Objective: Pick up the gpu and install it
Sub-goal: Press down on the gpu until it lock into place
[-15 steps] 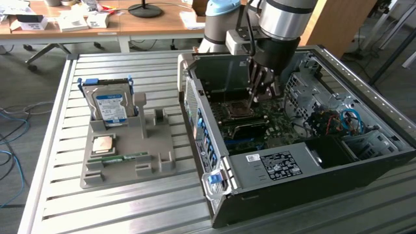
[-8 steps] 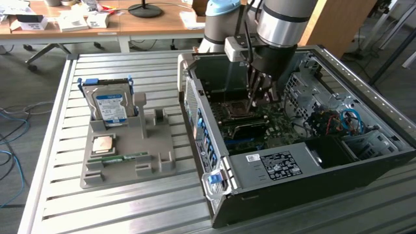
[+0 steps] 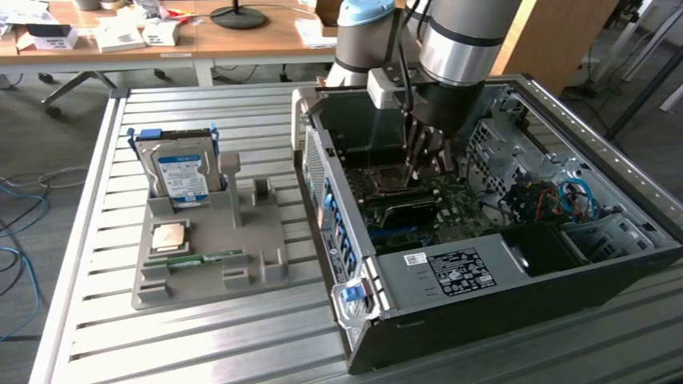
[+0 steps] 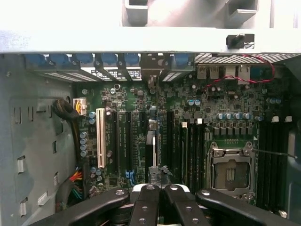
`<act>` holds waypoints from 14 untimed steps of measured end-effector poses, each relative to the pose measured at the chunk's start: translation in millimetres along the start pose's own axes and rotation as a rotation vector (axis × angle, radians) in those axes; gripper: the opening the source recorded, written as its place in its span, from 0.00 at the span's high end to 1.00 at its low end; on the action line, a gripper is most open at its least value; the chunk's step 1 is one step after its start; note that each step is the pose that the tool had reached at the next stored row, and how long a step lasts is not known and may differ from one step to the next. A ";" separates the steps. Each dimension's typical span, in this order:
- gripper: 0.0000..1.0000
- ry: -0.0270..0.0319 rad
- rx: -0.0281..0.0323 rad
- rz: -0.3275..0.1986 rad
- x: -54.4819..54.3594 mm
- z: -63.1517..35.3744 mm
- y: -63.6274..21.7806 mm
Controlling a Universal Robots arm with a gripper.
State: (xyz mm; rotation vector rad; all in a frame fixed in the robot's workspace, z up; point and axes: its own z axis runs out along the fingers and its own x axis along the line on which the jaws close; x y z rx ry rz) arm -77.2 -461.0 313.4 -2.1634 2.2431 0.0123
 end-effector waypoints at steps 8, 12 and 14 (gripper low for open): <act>0.89 -0.0002 0.0004 0.001 -4.8 0.9 8.6; 0.89 0.0000 0.0011 0.001 -4.7 4.4 9.9; 0.89 0.0001 0.0017 0.001 -4.5 7.9 10.3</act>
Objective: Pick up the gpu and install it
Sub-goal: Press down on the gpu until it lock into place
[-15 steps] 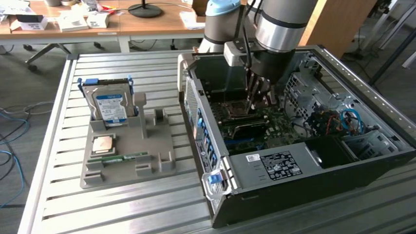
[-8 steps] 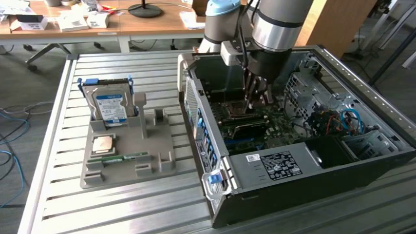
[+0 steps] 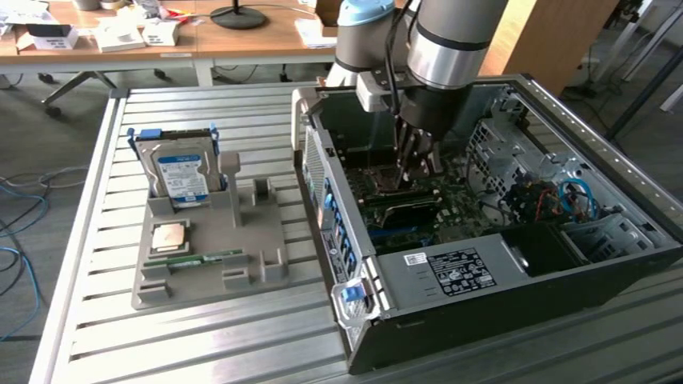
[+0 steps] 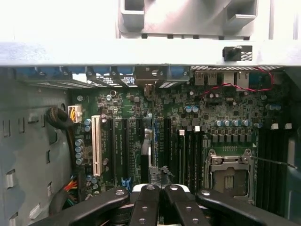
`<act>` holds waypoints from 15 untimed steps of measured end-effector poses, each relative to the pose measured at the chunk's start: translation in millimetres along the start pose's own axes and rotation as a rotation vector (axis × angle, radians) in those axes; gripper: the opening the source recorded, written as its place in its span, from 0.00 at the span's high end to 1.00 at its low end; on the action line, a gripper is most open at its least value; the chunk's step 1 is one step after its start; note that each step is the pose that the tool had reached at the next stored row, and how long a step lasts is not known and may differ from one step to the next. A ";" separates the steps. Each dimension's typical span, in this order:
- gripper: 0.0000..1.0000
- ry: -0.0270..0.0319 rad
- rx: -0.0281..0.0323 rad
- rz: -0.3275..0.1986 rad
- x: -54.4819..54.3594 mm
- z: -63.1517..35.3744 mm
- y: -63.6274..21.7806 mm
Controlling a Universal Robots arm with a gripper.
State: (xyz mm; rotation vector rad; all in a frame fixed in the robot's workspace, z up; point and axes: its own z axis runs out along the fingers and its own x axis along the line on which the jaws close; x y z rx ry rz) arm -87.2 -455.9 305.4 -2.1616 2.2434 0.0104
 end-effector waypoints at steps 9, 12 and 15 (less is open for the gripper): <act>0.89 0.0000 0.0003 0.000 2.1 7.1 0.6; 0.89 0.0000 0.0003 0.000 4.2 7.1 0.6; 0.89 0.0000 0.0003 0.000 4.2 7.2 0.5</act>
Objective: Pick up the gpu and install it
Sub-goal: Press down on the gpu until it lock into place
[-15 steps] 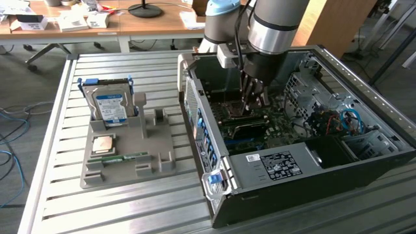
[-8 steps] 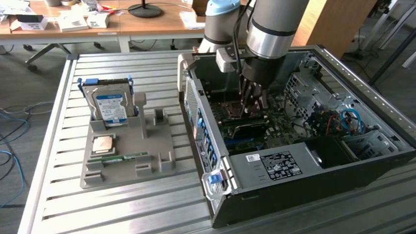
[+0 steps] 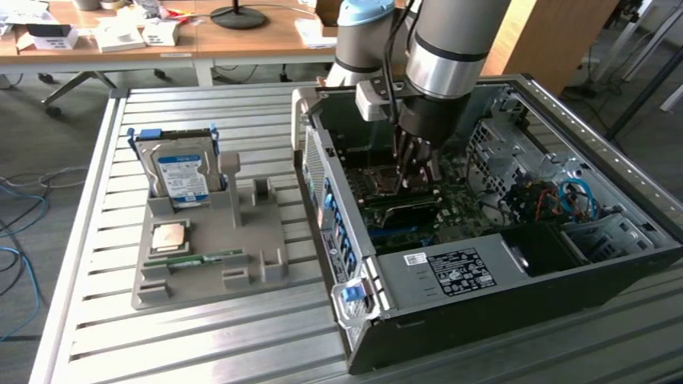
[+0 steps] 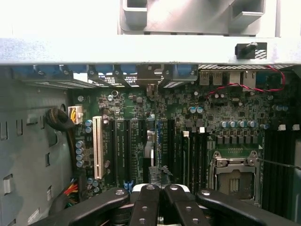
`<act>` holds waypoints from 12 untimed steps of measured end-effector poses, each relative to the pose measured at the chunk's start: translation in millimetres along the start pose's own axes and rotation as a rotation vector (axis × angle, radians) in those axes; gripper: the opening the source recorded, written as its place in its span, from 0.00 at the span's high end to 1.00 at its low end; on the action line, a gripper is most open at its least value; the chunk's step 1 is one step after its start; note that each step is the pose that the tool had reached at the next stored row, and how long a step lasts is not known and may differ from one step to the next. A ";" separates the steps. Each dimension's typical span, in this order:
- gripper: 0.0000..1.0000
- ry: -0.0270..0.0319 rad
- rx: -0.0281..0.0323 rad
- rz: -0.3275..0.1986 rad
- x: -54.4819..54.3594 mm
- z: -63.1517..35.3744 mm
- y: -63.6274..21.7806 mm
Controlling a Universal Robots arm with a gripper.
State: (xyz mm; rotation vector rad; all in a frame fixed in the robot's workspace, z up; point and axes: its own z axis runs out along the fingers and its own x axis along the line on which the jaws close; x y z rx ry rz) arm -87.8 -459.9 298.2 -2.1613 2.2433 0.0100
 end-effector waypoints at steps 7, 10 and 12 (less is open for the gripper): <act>0.89 0.0000 0.0000 0.000 0.2 5.5 0.2; 0.89 0.0000 -0.0001 0.000 0.2 8.4 0.3; 0.89 -0.0001 0.0000 0.000 0.3 10.5 0.3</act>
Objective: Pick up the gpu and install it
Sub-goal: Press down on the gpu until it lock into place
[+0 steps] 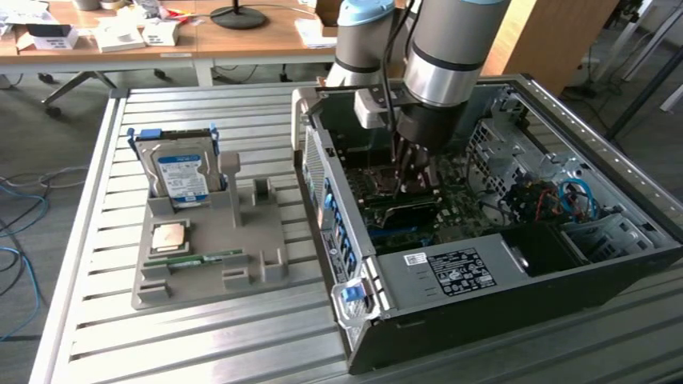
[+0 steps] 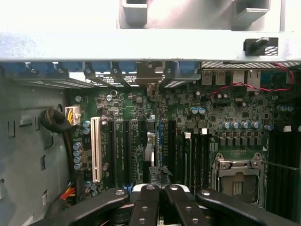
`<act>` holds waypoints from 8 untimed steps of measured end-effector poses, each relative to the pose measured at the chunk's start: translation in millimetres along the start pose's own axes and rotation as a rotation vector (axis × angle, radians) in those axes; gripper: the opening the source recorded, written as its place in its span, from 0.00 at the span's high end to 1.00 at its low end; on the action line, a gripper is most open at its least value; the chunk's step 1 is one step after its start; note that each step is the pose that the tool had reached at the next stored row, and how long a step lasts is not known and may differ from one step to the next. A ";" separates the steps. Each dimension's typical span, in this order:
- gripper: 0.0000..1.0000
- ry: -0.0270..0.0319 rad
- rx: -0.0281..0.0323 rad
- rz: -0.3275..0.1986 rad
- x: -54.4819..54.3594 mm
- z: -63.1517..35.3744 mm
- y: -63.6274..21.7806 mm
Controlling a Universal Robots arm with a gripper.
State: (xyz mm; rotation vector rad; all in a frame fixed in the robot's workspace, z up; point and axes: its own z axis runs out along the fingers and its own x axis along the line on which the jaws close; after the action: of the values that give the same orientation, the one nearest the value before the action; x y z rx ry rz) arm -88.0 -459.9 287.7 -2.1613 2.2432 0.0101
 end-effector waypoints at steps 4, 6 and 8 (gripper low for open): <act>0.89 0.0000 0.0000 0.000 0.1 3.8 0.1; 0.89 0.0004 -0.0002 0.000 0.2 4.4 0.1; 0.89 -0.0002 0.0001 0.000 0.2 5.8 0.2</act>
State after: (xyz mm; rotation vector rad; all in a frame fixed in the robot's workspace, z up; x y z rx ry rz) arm -88.1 -459.9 281.8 -2.1612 2.2431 0.0102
